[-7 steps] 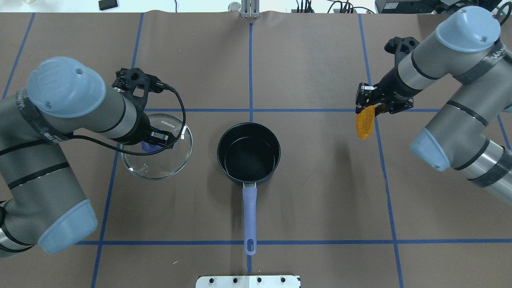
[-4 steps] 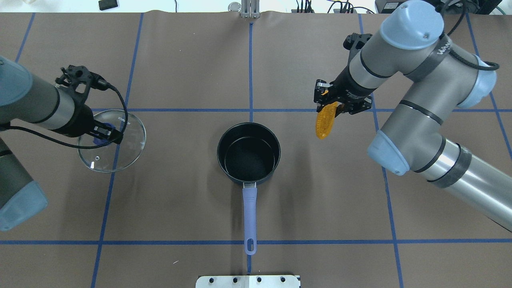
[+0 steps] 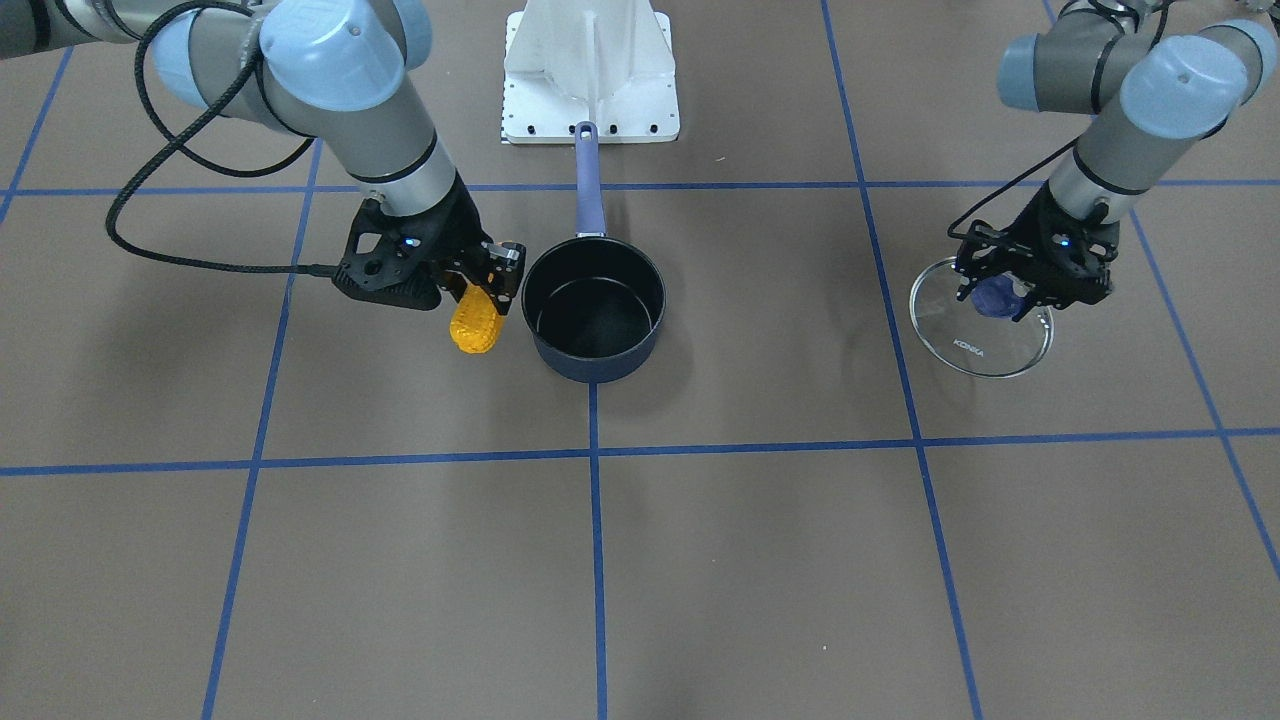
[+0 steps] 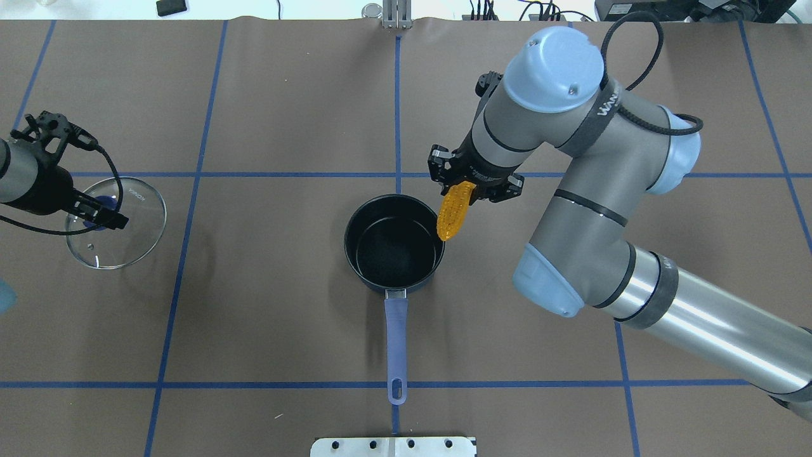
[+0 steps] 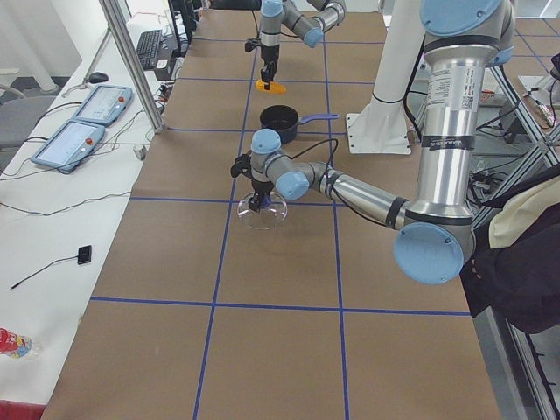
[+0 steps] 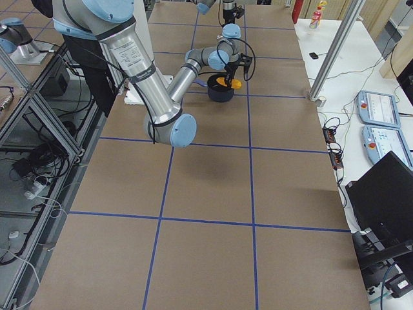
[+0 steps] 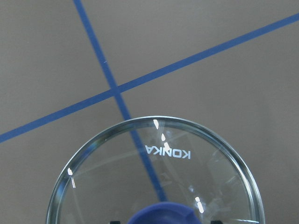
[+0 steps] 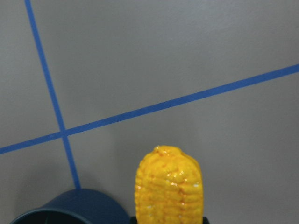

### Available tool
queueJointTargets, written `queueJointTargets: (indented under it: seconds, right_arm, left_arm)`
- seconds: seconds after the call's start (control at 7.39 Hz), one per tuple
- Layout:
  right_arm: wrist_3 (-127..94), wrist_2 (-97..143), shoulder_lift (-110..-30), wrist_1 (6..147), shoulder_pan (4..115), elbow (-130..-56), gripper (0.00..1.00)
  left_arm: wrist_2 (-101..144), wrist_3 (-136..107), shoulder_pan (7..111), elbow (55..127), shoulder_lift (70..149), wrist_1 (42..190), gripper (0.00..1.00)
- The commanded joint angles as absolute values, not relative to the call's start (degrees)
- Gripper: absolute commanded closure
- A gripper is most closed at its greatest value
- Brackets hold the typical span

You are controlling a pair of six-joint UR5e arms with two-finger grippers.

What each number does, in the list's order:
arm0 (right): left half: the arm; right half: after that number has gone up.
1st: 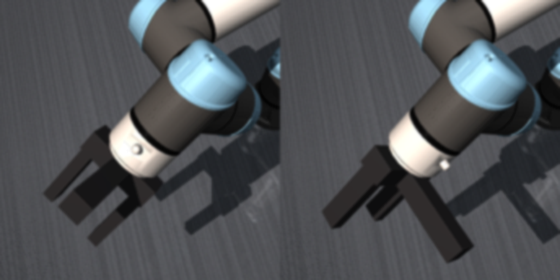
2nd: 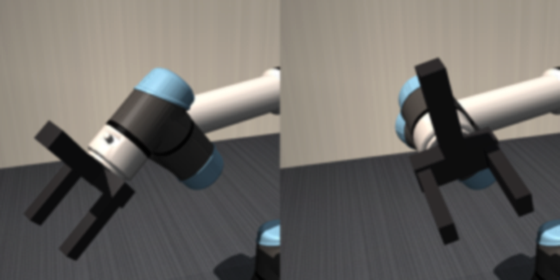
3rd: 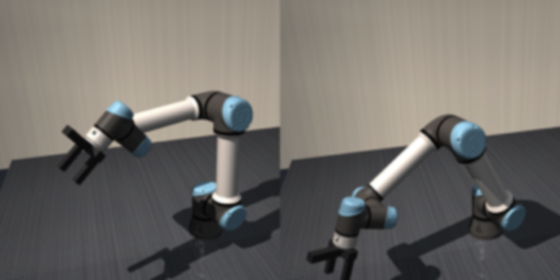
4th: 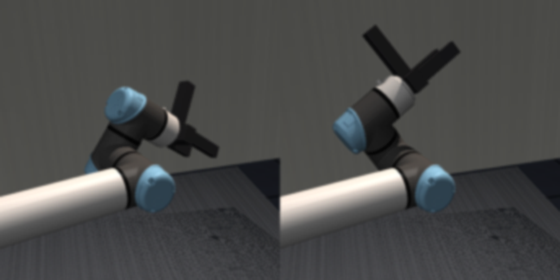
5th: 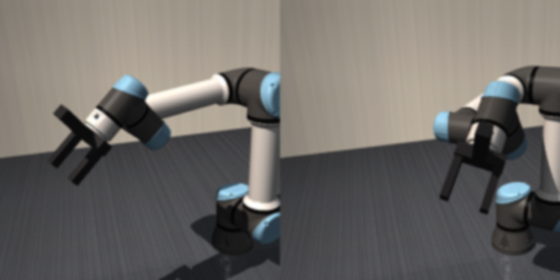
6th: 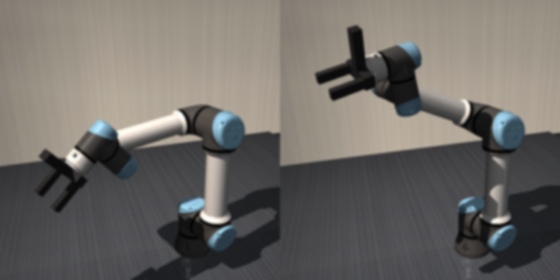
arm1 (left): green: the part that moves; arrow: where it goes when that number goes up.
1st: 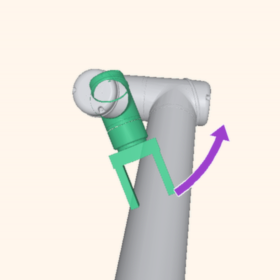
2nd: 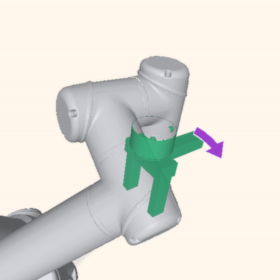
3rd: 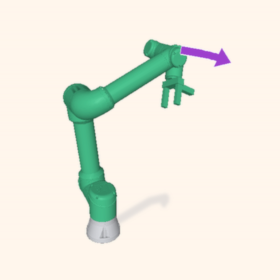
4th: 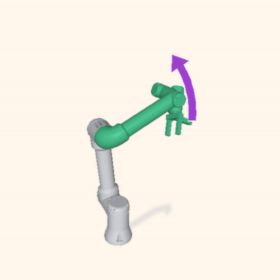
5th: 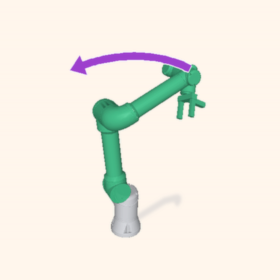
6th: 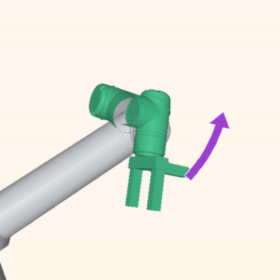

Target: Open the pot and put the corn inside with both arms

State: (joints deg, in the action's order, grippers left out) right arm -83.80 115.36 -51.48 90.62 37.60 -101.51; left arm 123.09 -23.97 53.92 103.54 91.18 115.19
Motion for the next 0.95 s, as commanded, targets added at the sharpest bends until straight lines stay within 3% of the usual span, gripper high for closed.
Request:
queueJointTargets:
  seconds: [0.0,0.54,0.81]
  right_arm:
    - [-85.6,112.0,-47.9,93.2,34.3,-100.7,0.67]
    - [-86.7,109.0,-43.3,94.6,31.3,-95.5,0.67]
    - [-86.7,109.0,-43.2,94.6,30.9,-95.2,0.66]
  left_arm:
    - [124.7,-16.9,57.1,99.7,88.3,118.1,0.46]
    - [125.2,-15.6,57.6,92.7,88.3,126.1,0.46]
    - [125.2,-15.8,57.5,92.5,88.3,126.4,0.45]
